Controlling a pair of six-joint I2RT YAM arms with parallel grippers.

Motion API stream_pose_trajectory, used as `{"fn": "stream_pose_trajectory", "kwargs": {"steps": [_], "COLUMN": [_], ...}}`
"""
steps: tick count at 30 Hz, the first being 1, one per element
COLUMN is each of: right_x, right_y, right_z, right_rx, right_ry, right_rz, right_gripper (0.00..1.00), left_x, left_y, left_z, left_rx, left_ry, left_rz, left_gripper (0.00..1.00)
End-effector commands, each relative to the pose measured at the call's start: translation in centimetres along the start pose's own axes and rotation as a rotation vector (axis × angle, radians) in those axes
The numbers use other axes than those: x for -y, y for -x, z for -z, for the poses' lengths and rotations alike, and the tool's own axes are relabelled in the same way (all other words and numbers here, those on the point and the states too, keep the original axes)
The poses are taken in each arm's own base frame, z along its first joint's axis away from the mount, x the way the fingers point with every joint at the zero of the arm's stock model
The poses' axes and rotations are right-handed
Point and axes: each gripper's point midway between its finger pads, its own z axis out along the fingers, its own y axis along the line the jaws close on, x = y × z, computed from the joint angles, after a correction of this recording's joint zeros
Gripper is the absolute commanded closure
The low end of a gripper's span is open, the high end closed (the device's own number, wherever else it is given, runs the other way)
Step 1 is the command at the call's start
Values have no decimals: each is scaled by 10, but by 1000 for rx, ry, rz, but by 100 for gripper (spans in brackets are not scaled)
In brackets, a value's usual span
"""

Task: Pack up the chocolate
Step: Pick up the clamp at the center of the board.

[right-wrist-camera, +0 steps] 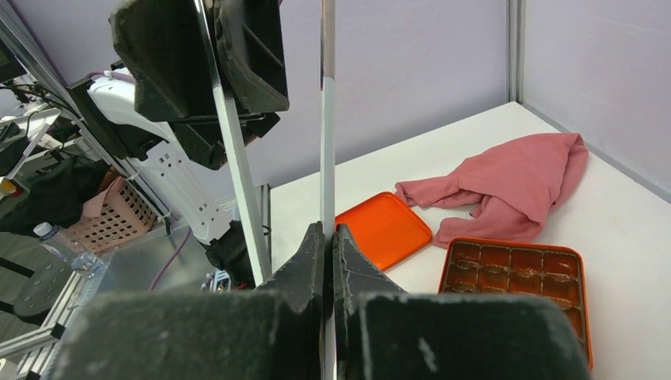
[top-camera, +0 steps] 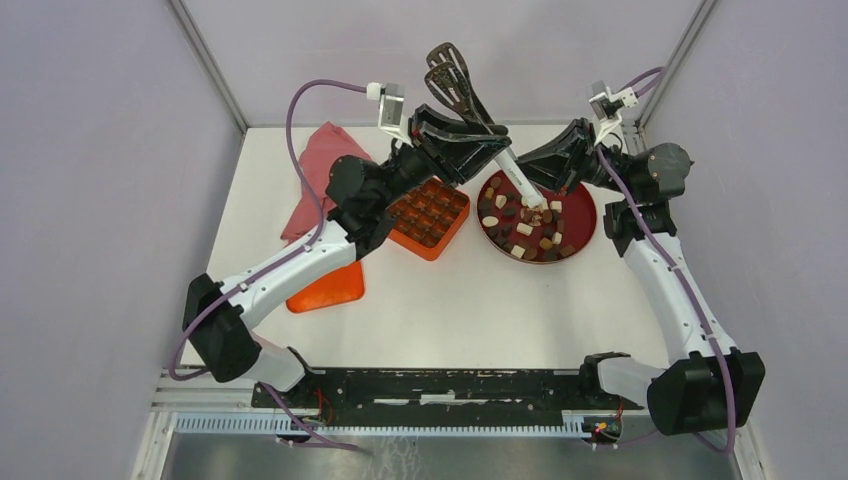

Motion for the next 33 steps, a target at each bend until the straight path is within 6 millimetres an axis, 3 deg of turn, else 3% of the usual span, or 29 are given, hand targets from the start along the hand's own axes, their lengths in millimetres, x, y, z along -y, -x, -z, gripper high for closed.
{"fn": "stream_pose_trajectory", "kwargs": {"steps": [1, 3, 5, 7, 10, 12, 13, 16, 17, 18, 21, 24, 26, 29, 33], "right_x": [-11, -12, -15, -16, -18, -17, -17, -17, -16, -16, -18, -16, -15, -19, -44], "right_y": [2, 2, 2, 3, 4, 4, 3, 2, 2, 2, 6, 16, 23, 35, 38], "right_z": [1, 1, 1, 2, 2, 2, 2, 2, 2, 2, 1, 3, 4, 4, 2], "right_rx": [0, -1, -2, -3, -3, -6, -9, -23, -27, -34, -65, -89, -105, -111, -83], "right_ry": [14, 16, 19, 20, 22, 23, 25, 22, 20, 21, 38, 13, -17, -30, 64], "right_rz": [61, 68, 73, 74, 77, 76, 76, 82, 92, 103, 138, 237, 292, 358, 378], "right_gripper": [100, 100, 100, 100, 100, 100, 100, 100, 100, 96, 60, 31, 19, 13, 5], "left_x": [14, 14, 13, 12, 15, 17, 19, 20, 20, 19, 15, 9, 12, 12, 11], "left_y": [18, 17, 16, 14, 10, 7, 7, 11, 13, 15, 15, 17, 20, 20, 18], "left_z": [-11, -11, -8, -7, -7, -6, -6, -3, -2, 0, 4, 13, 22, 36, 48], "left_rx": [31, 26, 33, 27, 8, -10, -18, -16, -10, -4, -7, -2, -1, -2, 9], "left_ry": [-61, -64, -59, -59, -85, -109, -126, -163, -172, -178, -170, -143, -133, -96, -61], "left_rz": [-84, -95, -100, -99, -83, -69, -64, -47, -39, -33, -34, -40, -40, -48, -46], "left_gripper": [71, 87, 91, 86, 65, 63, 67, 96, 98, 98, 98, 98, 98, 98, 98]}}
